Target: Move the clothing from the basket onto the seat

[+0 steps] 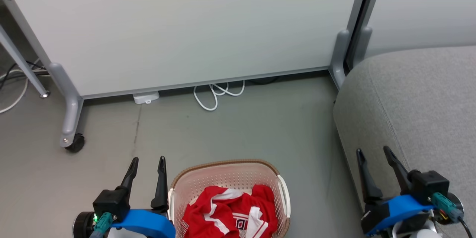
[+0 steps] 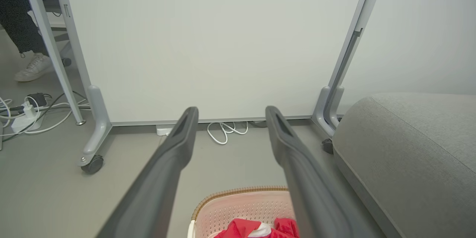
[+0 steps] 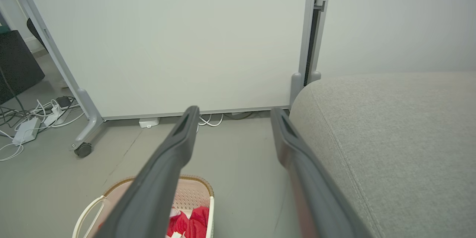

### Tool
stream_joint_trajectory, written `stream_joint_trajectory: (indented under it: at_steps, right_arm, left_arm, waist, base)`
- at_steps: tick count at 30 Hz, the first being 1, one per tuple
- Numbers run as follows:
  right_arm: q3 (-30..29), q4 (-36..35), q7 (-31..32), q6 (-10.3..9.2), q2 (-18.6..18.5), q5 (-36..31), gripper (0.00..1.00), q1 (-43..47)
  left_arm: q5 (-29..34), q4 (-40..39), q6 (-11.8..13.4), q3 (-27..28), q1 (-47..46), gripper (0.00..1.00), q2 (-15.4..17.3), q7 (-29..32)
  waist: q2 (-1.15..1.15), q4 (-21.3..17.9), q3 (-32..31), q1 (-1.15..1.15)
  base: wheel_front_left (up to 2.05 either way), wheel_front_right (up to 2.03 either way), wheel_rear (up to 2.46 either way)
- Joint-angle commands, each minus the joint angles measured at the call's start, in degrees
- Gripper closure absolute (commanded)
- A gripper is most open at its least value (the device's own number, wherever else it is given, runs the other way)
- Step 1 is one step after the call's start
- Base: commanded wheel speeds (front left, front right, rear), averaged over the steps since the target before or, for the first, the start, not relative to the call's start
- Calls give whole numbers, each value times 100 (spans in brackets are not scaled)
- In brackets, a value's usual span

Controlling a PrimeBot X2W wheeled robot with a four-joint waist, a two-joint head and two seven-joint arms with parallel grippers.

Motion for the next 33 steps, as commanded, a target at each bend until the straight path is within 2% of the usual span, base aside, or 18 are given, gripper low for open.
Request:
stream_joint_trajectory:
  at_steps: [1,13,28,33]
  right_arm:
    - [56,-9,-12,3,-28,-5,0,-108]
    - [486,-155,-50,2,-25,-131,0,-855]
    - [1178,-60,-396,2,-19,369,0,-1775]
    - [1401,-12,-497,2,-18,536,0,-1977]
  left_arm:
    - [43,2,32,5,-87,0,10,-27]
    - [105,395,-15,10,-758,0,145,-23]
    - [314,1989,-74,-215,-1939,0,546,42]
    - [408,2572,-67,-271,-2275,0,778,163]
  waist:
    - [0,-98,118,0]
    - [0,-712,1219,0]
    - [0,-1583,2887,0]
    - [0,-1851,3371,0]
  base:
    - [0,0,0]
    - [0,0,0]
    - [0,0,0]
    - [0,0,0]
